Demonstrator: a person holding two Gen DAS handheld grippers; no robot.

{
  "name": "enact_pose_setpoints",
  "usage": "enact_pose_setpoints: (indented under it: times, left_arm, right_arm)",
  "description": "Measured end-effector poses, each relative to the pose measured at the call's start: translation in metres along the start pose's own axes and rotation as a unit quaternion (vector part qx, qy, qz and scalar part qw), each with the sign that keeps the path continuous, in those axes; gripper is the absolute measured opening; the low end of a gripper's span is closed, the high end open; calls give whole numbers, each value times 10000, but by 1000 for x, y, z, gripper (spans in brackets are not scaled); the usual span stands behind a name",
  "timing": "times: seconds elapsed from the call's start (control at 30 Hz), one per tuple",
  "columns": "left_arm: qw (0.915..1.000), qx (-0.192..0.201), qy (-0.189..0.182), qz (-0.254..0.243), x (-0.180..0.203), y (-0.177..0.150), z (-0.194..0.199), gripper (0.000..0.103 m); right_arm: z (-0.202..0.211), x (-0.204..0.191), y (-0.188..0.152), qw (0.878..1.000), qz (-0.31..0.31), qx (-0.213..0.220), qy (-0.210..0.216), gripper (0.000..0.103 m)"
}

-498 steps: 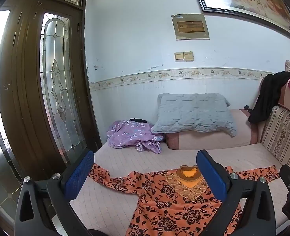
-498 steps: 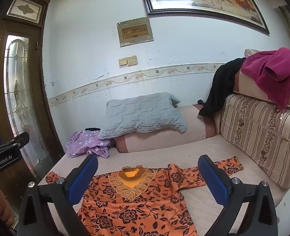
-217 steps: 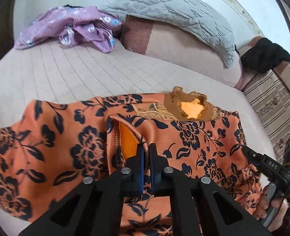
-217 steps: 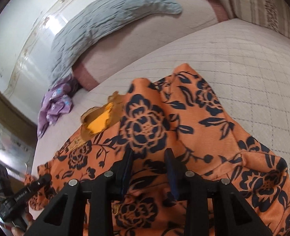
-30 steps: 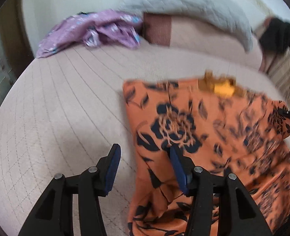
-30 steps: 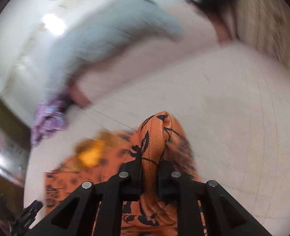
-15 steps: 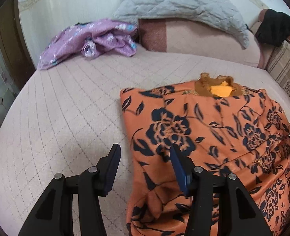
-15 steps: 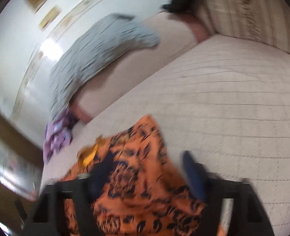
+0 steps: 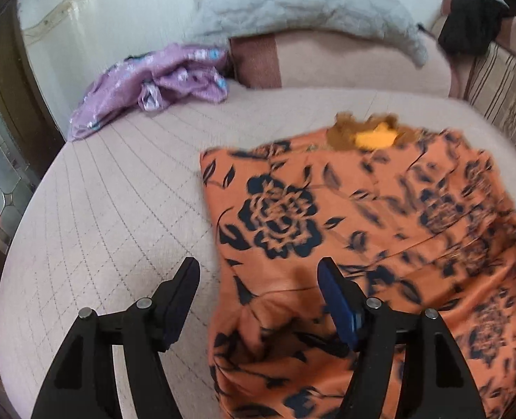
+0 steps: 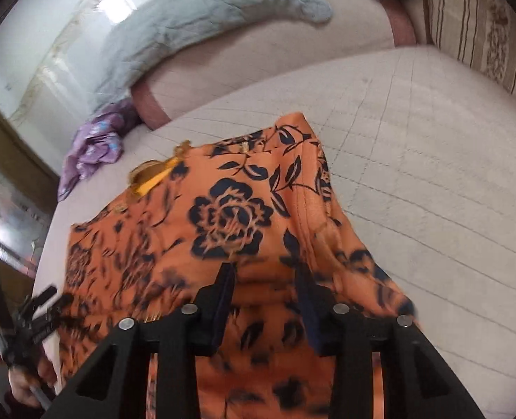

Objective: Fold small clothes

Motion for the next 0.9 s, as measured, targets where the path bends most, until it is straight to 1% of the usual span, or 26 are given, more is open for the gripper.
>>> enact_pose_setpoints:
  times: [0.03,0.07,0.1,0.13,0.2,0.37,0.6,0.73,0.9]
  left_arm:
    - [10000,70,-15,19,3,1,7,71]
    - [9999,151,-20,37,7,1,16,71]
    - [9997,223,-19,57,12,-1,26,71]
    - [9995,289,-3,82,17,-3,33,71]
    - [9991,398,73,157,24,-9,50,72]
    - [9975,599,105,362,41,-24,91,74]
    - [9959,787,315,322,51,-43,138,74]
    - [9952,853,352,318,54,-51,157,74]
    - [9946,898,449,276,55,-60,175,74]
  right_arm:
    - [9,1,-6,10000,22,23,38,41]
    - [21,2,-13,9999,57,65,58,46]
    - [31,3,-19,9999,83,109,63,59]
    - [44,5,-26,9998,119,161,77,63]
    - [63,5,-42,9995,233,193,84,63]
    - [89,-10,-68,9976,670,144,41,63]
    - [125,-45,-81,9922,1185,322,213,63]
    - [141,-61,-92,9890,1385,396,337,63]
    - [152,-71,-104,9862,1561,408,368,63]
Point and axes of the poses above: each gripper's, at about its wrist camera, not at the fingertips, and z roughly against the way its jaws point, x to its right, y to its top, the point moved 10 cm from there along -z, roughly the way its jaws point, and after that the axes turned 1 degree about -z, right-handed, at the moved point
